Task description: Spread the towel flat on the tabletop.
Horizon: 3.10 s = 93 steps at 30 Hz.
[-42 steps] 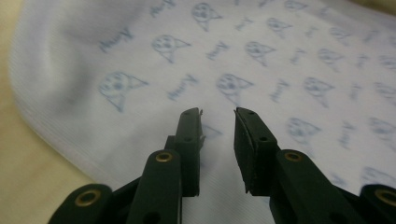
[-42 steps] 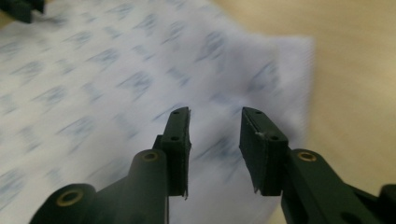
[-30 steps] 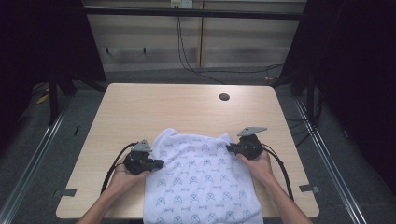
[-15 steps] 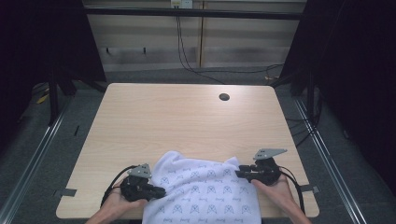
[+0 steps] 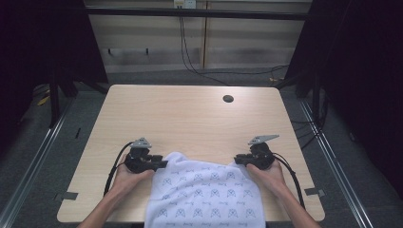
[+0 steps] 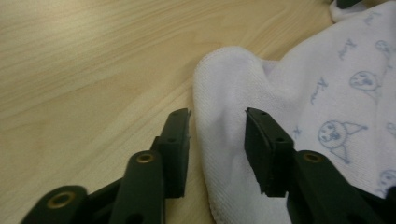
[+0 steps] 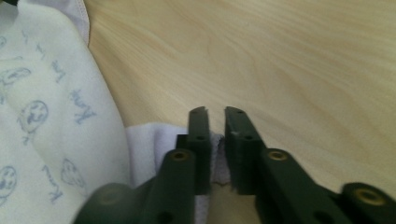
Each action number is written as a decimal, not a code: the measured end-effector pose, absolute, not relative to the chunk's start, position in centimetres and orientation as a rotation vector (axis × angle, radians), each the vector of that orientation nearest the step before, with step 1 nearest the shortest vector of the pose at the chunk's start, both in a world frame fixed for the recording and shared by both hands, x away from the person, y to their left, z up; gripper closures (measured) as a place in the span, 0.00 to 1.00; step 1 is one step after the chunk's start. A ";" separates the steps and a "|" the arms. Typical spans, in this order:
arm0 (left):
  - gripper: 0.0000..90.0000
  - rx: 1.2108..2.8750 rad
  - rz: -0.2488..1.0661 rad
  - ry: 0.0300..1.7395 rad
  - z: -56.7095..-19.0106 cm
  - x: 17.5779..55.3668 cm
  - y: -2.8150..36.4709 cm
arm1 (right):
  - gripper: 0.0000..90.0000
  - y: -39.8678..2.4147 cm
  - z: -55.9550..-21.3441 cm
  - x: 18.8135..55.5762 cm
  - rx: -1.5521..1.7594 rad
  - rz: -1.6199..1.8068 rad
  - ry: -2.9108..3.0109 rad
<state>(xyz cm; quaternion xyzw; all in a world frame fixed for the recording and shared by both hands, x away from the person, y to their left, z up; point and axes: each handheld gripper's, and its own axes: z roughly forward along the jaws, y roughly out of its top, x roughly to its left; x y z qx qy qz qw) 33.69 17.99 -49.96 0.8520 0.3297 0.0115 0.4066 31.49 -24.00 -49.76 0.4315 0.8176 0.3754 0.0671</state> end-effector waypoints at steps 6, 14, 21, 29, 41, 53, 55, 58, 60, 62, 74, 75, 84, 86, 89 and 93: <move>0.97 2.085 0.046 0.765 -48.0 32.0 18.0 | 0.97 -24.2 -45.7 28.9 1.188 1.373 2.316; 0.97 2.048 0.004 0.569 -45.6 27.2 16.0 | 0.97 -21.8 -45.2 23.2 0.986 1.481 2.474; 0.92 2.269 -0.116 0.446 -48.8 24.2 12.2 | 0.87 -20.1 -48.9 20.2 0.976 1.294 2.729; 0.89 2.273 -0.143 0.467 -49.0 24.7 12.5 | 0.76 -21.6 -48.3 19.5 1.016 1.298 2.695; 0.84 2.239 -0.158 0.468 -48.7 24.9 13.3 | 0.68 -22.1 -48.4 21.1 1.078 1.481 2.626; 0.78 2.058 -0.085 0.633 -47.6 27.6 17.0 | 0.97 -21.9 -47.9 21.4 1.065 1.453 2.610; 0.76 2.110 -0.084 0.635 -48.4 28.3 15.9 | 0.97 -22.4 -47.5 21.6 1.071 1.471 2.582; 0.73 2.150 -0.083 0.584 -48.7 28.3 14.2 | 0.97 -23.2 -47.0 21.9 1.089 1.465 2.527; 0.72 2.173 -0.088 0.529 -48.5 27.8 13.1 | 0.97 -23.9 -46.7 22.1 1.110 1.465 2.497; 0.69 2.200 -0.091 0.480 -48.4 27.1 12.2 | 0.97 -24.5 -46.6 22.2 1.123 1.449 2.472; 0.72 2.284 -0.075 0.382 -49.5 25.1 10.4 | 0.96 -26.7 -46.6 22.9 1.212 1.436 2.403; 0.78 2.284 -0.080 0.343 -49.4 25.0 10.4 | 0.96 -26.6 -46.6 22.9 1.206 1.431 2.410; 0.93 2.066 -0.049 0.470 -46.6 26.4 13.9 | 0.96 -27.5 -45.7 23.3 1.213 1.449 2.375; 0.93 2.002 -0.008 0.525 -45.6 27.4 15.4 | 0.96 -27.9 -45.2 23.6 1.216 1.463 2.349; 0.93 1.932 0.035 0.568 -44.5 28.6 16.9 | 0.96 -28.8 -44.2 24.3 1.218 1.484 2.302; 0.93 1.871 0.094 0.616 -43.0 29.9 18.6 | 0.96 -29.5 -42.8 25.2 1.208 1.512 2.255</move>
